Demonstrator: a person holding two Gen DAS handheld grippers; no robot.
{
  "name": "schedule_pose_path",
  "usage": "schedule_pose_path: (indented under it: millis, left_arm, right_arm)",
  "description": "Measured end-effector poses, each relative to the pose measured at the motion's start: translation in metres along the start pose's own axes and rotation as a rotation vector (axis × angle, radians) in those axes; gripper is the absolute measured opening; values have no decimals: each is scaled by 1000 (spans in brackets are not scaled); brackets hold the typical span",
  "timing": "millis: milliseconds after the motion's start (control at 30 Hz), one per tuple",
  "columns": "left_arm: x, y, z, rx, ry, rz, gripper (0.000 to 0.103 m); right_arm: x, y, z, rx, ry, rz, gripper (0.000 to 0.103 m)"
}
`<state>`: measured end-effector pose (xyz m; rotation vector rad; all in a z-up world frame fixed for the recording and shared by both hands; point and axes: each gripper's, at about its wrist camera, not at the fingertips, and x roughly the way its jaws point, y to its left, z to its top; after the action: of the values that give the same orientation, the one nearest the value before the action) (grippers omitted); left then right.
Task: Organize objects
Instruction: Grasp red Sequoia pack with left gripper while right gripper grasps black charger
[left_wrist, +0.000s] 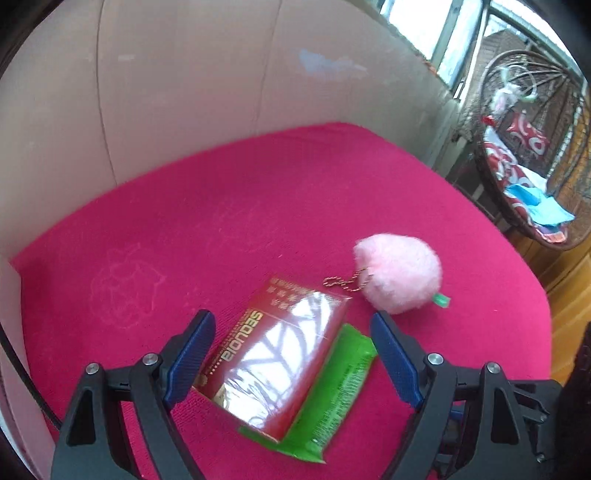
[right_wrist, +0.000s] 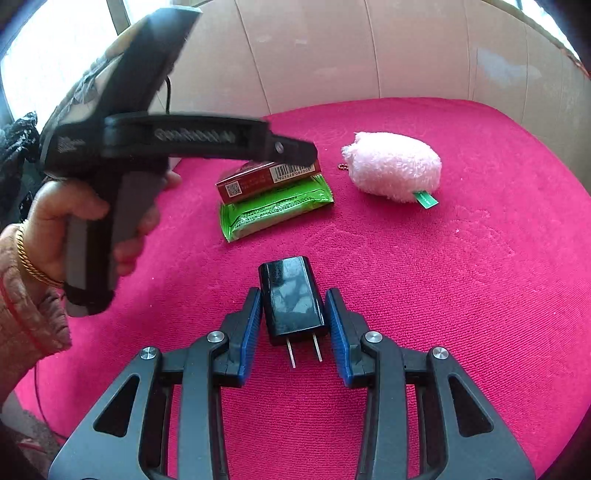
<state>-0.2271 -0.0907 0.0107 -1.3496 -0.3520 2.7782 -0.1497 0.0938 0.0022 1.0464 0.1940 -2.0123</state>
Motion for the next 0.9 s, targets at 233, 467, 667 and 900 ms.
schedule_pose_path:
  millis: [233, 467, 667, 900]
  left_arm:
    - [0, 0, -13, 43, -9, 29, 67]
    - [-8, 4, -27, 48, -43, 6, 58]
    - [-8, 3, -28, 14, -33, -11, 58]
    - [-5, -5, -26, 13, -29, 11, 58]
  right_arm:
    - [8, 3, 4, 13, -1, 14, 35]
    - [10, 8, 4, 10, -1, 8, 35]
    - [15, 10, 7, 6, 0, -1, 35]
    - [16, 9, 8, 3, 1, -5, 35]
